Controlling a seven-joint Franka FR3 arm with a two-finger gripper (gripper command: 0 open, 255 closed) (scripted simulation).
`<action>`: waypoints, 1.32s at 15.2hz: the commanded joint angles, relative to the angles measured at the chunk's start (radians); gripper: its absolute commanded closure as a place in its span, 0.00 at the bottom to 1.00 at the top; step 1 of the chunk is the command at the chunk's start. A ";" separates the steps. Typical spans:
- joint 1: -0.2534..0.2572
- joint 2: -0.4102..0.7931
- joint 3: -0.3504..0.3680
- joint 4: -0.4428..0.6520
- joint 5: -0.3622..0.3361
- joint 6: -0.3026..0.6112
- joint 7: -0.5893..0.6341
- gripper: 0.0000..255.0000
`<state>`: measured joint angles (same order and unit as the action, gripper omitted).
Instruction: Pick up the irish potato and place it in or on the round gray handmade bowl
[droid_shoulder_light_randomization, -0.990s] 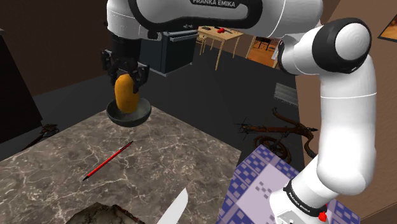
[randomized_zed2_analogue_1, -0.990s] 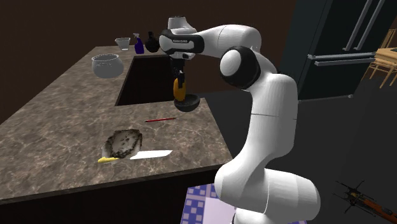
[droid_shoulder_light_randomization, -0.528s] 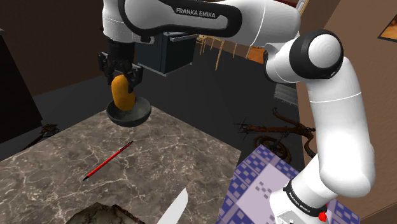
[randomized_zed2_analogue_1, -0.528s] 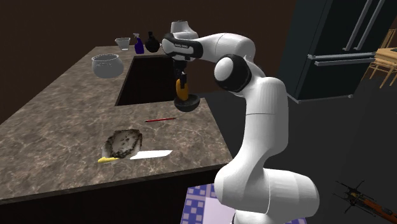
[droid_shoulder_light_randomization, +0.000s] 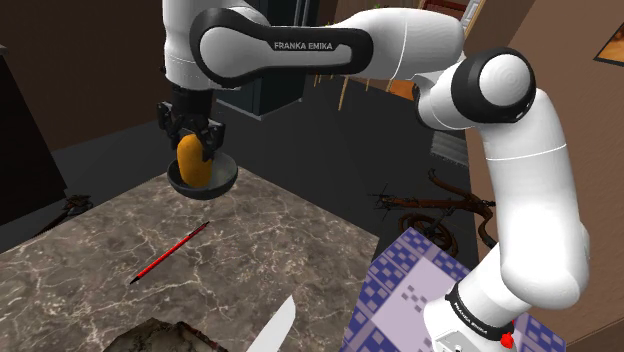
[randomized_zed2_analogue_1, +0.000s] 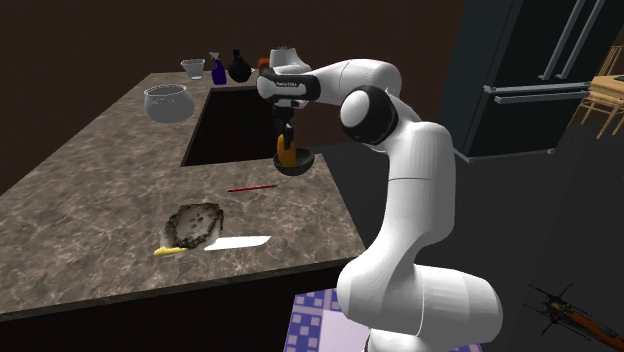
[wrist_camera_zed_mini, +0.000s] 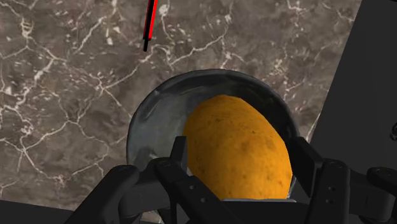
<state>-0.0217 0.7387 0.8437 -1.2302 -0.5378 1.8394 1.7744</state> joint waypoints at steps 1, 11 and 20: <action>-0.005 0.005 -0.003 -0.022 -0.005 0.025 0.005 1.00; -0.009 0.008 -0.004 -0.037 -0.008 0.040 0.009 0.00; 0.002 -0.026 0.013 0.045 0.017 -0.062 -0.013 0.00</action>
<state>-0.0180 0.7230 0.8521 -1.2003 -0.5273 1.7998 1.7678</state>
